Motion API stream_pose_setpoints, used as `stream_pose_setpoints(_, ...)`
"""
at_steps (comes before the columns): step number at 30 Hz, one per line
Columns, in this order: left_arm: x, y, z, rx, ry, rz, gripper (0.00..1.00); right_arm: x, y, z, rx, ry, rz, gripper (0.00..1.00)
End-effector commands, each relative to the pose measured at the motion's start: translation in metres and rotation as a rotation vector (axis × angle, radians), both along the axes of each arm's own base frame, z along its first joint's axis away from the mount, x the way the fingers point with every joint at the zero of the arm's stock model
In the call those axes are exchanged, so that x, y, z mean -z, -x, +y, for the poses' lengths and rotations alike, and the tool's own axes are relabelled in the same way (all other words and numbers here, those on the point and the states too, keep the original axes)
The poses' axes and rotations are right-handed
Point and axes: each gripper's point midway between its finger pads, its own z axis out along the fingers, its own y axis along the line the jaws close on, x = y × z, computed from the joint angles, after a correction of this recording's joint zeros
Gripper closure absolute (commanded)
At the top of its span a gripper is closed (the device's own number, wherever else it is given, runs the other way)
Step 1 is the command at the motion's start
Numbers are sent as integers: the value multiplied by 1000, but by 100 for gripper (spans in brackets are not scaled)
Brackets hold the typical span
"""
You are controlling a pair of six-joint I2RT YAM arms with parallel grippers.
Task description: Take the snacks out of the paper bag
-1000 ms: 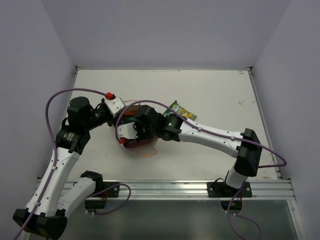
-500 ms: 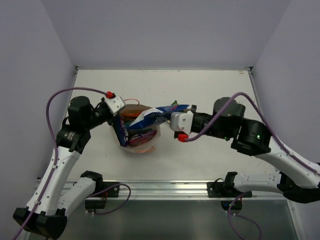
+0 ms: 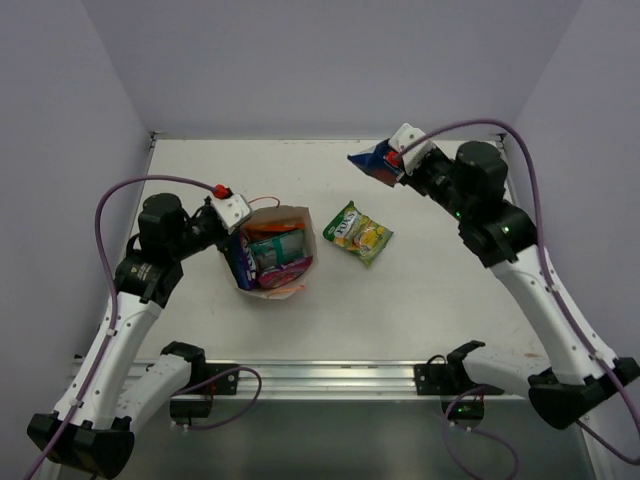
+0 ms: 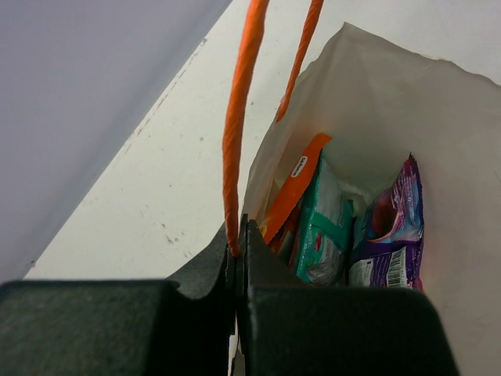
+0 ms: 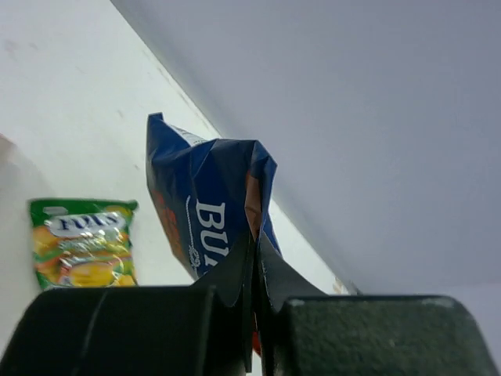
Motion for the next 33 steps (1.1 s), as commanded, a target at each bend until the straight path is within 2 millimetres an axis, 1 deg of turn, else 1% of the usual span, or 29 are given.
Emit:
stream_pose_setpoints(1,-7,3,-4,35,0,-37,100,50,-67,-35,202,35,64,100)
stream_pose_setpoints(3,-9,3,-4,31,0,-42,100,69,-94,-58,312,50,81,100)
stream_pose_setpoints(4,-9,3,-4,31,1,-41,100,81,-116,-69,387,65,71,100)
stream_pose_setpoints(5,-9,4,-3,31,0,-38,100,96,-125,-78,431,81,72,100)
stream_pose_setpoints(6,-10,5,-3,31,1,-42,100,101,-144,-89,503,91,16,100)
stream_pose_setpoints(7,-12,6,-4,34,3,-48,100,109,-152,-94,531,102,-4,100)
stream_pose_setpoints(8,-12,7,-3,32,3,-48,100,132,-155,-98,554,136,10,100)
stream_pose_setpoints(9,-15,7,-3,35,6,-55,100,143,-159,-100,571,170,6,100)
stream_pose_setpoints(10,-15,8,-4,36,6,-55,100,172,-162,-99,575,205,55,100)
stream_pose_setpoints(11,-14,8,-4,37,6,-54,100,185,-161,-97,577,214,79,98)
stream_pose_setpoints(12,-14,8,-4,37,6,-54,100,197,-159,-90,564,193,106,91)
stream_pose_setpoints(13,-13,8,-4,37,5,-51,100,211,-154,-86,547,193,146,79)
stream_pose_setpoints(14,-13,8,-4,38,7,-51,100,229,-150,-80,518,191,200,57)
stream_pose_setpoints(16,-13,8,-4,42,6,-49,100,255,-133,-73,500,173,326,46)
stream_pose_setpoints(17,-13,9,-5,45,7,-49,100,256,-125,-61,460,141,361,45)
stream_pose_setpoints(19,-12,9,-5,49,7,-50,100,258,-104,-50,413,147,413,43)
stream_pose_setpoints(20,-12,10,-5,50,8,-49,100,249,-93,-33,358,134,411,42)
stream_pose_setpoints(21,-11,11,-5,52,7,-49,100,222,-81,-18,296,94,374,42)
stream_pose_setpoints(22,-11,12,-6,57,6,-52,100,210,-70,-7,264,85,366,37)
stream_pose_setpoints(23,-10,13,-6,64,6,-54,100,189,-56,21,187,73,336,36)
stream_pose_setpoints(24,-8,14,-6,66,5,-52,100,169,-38,32,130,57,325,35)
stream_pose_setpoints(25,-8,14,-6,67,4,-52,100,146,-28,44,85,33,292,34)
stream_pose_setpoints(26,-7,15,-6,67,4,-52,100,131,-11,64,13,24,265,33)
stream_pose_setpoints(27,-7,16,-6,67,4,-52,100,112,6,72,-55,-7,238,32)
stream_pose_setpoints(28,-7,16,-6,69,4,-53,100,95,16,79,-97,-27,216,28)
stream_pose_setpoints(29,-7,17,-6,70,3,-55,100,85,32,91,-164,-33,212,27)
stream_pose_setpoints(30,-7,18,-6,71,0,-59,100,85,46,94,-202,-11,239,27)
stream_pose_setpoints(31,-7,18,-6,73,-2,-58,100,68,62,105,-286,-34,228,26)
stream_pose_setpoints(33,-8,19,-5,72,-4,-68,100,61,94,128,-416,-7,224,26)
